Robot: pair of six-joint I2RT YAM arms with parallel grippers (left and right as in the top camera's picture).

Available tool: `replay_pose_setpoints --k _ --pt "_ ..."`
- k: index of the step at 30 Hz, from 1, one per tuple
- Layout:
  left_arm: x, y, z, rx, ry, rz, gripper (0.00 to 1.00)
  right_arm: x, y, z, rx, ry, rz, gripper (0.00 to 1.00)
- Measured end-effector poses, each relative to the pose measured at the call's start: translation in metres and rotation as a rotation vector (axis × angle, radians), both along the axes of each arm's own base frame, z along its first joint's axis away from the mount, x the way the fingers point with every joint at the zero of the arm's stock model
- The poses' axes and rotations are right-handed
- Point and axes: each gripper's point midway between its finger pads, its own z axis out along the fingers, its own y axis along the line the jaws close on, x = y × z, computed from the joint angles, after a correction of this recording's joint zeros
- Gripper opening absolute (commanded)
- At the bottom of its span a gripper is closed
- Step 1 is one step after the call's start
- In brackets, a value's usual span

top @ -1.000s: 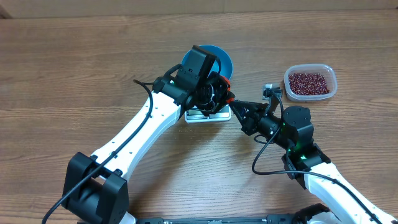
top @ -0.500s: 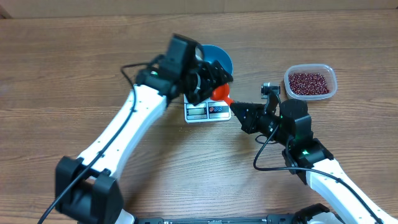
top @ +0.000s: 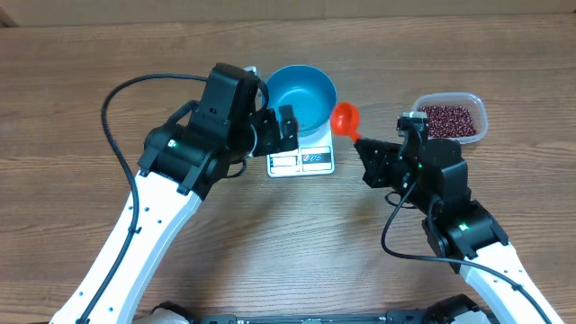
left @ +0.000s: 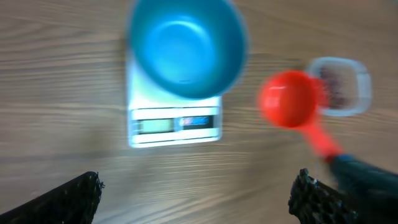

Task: Scoop item into bowl and weigh 150g on scale
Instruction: 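Release the left gripper and carry the cup right toward the beans, then move the left gripper down to the scale's front buttons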

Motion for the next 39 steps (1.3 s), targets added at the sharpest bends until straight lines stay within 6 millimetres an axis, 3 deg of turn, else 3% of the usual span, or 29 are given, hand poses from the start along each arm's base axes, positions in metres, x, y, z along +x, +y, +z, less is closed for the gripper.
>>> replay_pose_setpoints --k 4,9,15,23,24,26,27,29,31,35,39 --pt "-0.002 0.017 -0.01 0.113 0.008 0.011 1.0 -0.001 -0.018 0.0 -0.053 -0.006 -0.08 0.04" --pt "0.001 0.024 -0.012 0.174 -0.012 -0.005 1.0 -0.005 -0.03 0.013 -0.083 -0.053 -0.124 0.04" --pt "0.006 0.027 -0.02 0.219 -0.008 -0.008 1.0 -0.011 -0.036 0.017 -0.102 -0.066 -0.138 0.04" --pt "0.011 0.024 -0.021 0.224 -0.018 -0.028 0.99 -0.019 -0.038 0.005 -0.122 -0.012 -0.129 0.04" --pt "0.012 0.023 -0.02 0.224 -0.028 -0.039 0.95 -0.019 -0.038 0.004 -0.124 -0.008 -0.128 0.03" --pt "0.014 0.019 -0.018 0.225 -0.047 -0.069 0.75 -0.021 -0.038 0.001 -0.129 0.005 -0.127 0.04" --pt "0.014 0.016 -0.018 0.231 -0.056 -0.09 0.62 -0.021 -0.038 0.0 -0.131 0.008 -0.127 0.04" --pt "0.012 0.008 -0.018 0.24 -0.069 -0.137 0.23 -0.022 -0.039 0.0 -0.134 0.01 -0.13 0.04" --pt "0.01 -0.002 -0.021 0.257 -0.079 -0.189 0.04 -0.021 -0.04 0.0 -0.137 0.009 -0.134 0.04" --pt "0.008 -0.021 -0.038 0.308 -0.066 -0.272 0.04 -0.02 -0.043 0.0 -0.147 0.006 -0.152 0.04" --pt "0.011 -0.036 -0.069 0.375 -0.018 -0.331 0.04 -0.019 -0.047 0.0 -0.151 0.005 -0.167 0.04"
